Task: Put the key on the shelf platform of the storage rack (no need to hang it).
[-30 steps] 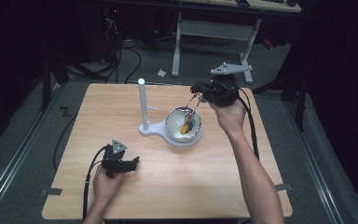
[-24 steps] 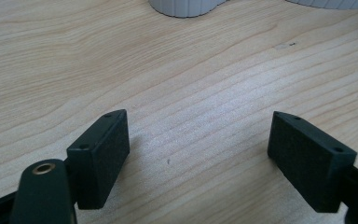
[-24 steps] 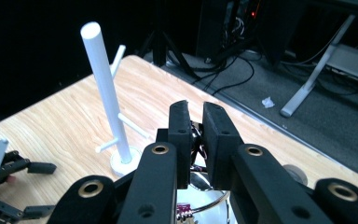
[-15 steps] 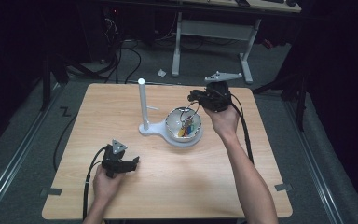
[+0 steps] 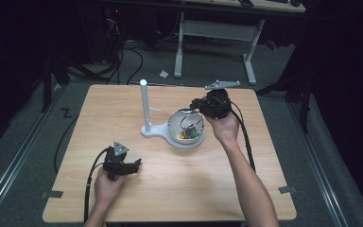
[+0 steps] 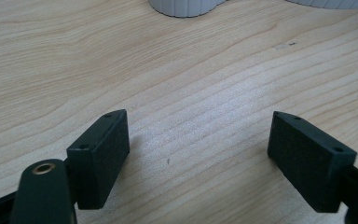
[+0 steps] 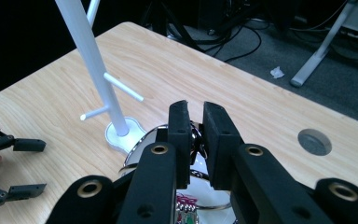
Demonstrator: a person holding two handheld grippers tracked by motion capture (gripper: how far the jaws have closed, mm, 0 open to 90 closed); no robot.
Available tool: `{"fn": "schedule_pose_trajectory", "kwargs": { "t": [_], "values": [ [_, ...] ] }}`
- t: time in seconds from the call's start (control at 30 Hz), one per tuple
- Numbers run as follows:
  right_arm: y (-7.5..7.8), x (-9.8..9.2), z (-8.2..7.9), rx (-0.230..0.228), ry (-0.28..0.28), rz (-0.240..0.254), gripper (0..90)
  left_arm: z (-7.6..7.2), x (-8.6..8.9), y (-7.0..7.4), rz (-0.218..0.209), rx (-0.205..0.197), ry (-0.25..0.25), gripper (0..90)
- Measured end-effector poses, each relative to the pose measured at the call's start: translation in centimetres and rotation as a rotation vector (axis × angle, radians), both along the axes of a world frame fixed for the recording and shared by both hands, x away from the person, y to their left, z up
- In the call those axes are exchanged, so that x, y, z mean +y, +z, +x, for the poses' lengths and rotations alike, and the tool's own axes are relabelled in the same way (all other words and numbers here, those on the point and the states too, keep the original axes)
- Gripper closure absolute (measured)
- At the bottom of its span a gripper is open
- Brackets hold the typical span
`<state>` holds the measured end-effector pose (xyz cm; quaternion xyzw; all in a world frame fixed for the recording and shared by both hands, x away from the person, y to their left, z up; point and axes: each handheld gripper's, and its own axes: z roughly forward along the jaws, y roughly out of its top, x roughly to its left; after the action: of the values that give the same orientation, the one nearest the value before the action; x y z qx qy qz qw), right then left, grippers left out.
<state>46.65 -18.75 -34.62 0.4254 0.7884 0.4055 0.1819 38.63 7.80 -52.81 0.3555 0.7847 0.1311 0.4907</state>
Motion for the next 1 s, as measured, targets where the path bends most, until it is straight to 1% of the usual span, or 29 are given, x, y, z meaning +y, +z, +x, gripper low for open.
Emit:
{"fn": "schedule_pose_trajectory", "kwargs": {
  "t": [0.07, 0.1, 0.13, 0.17, 0.2, 0.23, 0.27, 0.37, 0.4, 0.43, 0.47, 0.5, 0.57, 0.67, 0.73, 0.83, 0.9, 1.0],
  "values": [
    [-0.3, 0.0, 0.0, 0.005, 0.0, 0.001, 82.6, 0.0, 0.0, 0.0, -0.001, 0.001, 0.001, 21.0],
    [-0.6, -0.1, 0.0, 0.011, 0.0, 0.002, 82.5, 0.0, 0.0, 0.0, -0.001, 0.001, 0.002, 21.0],
    [-1.4, 0.0, 0.0, 0.032, -0.001, 0.006, 82.5, 0.0, 0.0, 0.0, -0.002, 0.001, 0.002, 21.0],
    [-1.7, 0.0, 0.0, 0.038, 0.002, 0.005, 82.5, 0.0, 0.0, 0.0, -0.002, 0.001, 0.002, 21.0],
    [-1.7, 0.0, 0.0, 0.038, 0.002, 0.005, 82.5, 0.0, 0.0, 0.0, -0.002, 0.001, 0.002, 21.0],
    [-2.3, 0.0, 0.1, 0.052, 0.006, 0.005, 82.4, 0.0, 0.0, 0.0, -0.002, 0.001, 0.002, 21.0],
    [-2.6, -0.1, 0.1, 0.055, 0.007, 0.012, 82.4, 0.0, 0.0, 0.0, -0.001, 0.001, 0.002, 21.0],
    [-3.1, -0.2, 0.0, 0.064, 0.004, 0.032, 82.4, 0.0, 0.0, 0.0, -0.002, 0.001, 0.002, 21.0],
    [-3.2, -0.3, 0.0, 0.073, 0.002, 0.033, 82.3, 0.0, 0.0, 0.0, -0.001, 0.001, 0.002, 21.0],
    [-3.5, -0.2, 0.0, 0.074, 0.005, 0.036, 82.3, 0.0, 0.0, 0.0, -0.001, 0.001, 0.002, 21.0],
    [-3.5, -0.2, 0.0, 0.074, 0.005, 0.036, 82.3, 0.0, 0.0, 0.0, -0.001, 0.001, 0.002, 21.0],
    [-3.9, -0.2, 0.0, 0.085, 0.01, 0.034, 82.2, 0.0, 0.0, 0.0, -0.001, 0.001, 0.002, 21.0],
    [-4.2, -0.1, 0.0, 0.087, 0.013, 0.028, 82.1, 0.0, 0.0, 0.0, -0.001, 0.001, 0.002, 21.0],
    [-5.1, -0.1, 0.0, 0.111, 0.006, 0.029, 82.0, 0.0, 0.0, 0.0, -0.001, 0.0, 0.002, 21.0],
    [-5.6, -0.2, 0.1, 0.117, 0.003, 0.037, 81.9, 0.0, 0.0, 0.0, 0.0, 0.0, 0.001, 21.0],
    [-6.5, -0.3, 0.2, 0.139, -0.002, 0.049, 81.3, 0.0, 0.0, 0.0, -0.001, 0.0, 0.001, 21.0],
    [-6.9, -0.4, 0.3, 0.152, -0.008, 0.045, 81.0, 0.0, 0.0, 0.0, 0.0, 0.0, 0.001, 21.0],
    [-7.1, -0.6, 0.4, 0.155, -0.013, 0.049, 80.8, 0.0, 0.0, 0.0, -0.001, 0.001, 0.002, 21.0]
  ]
}}
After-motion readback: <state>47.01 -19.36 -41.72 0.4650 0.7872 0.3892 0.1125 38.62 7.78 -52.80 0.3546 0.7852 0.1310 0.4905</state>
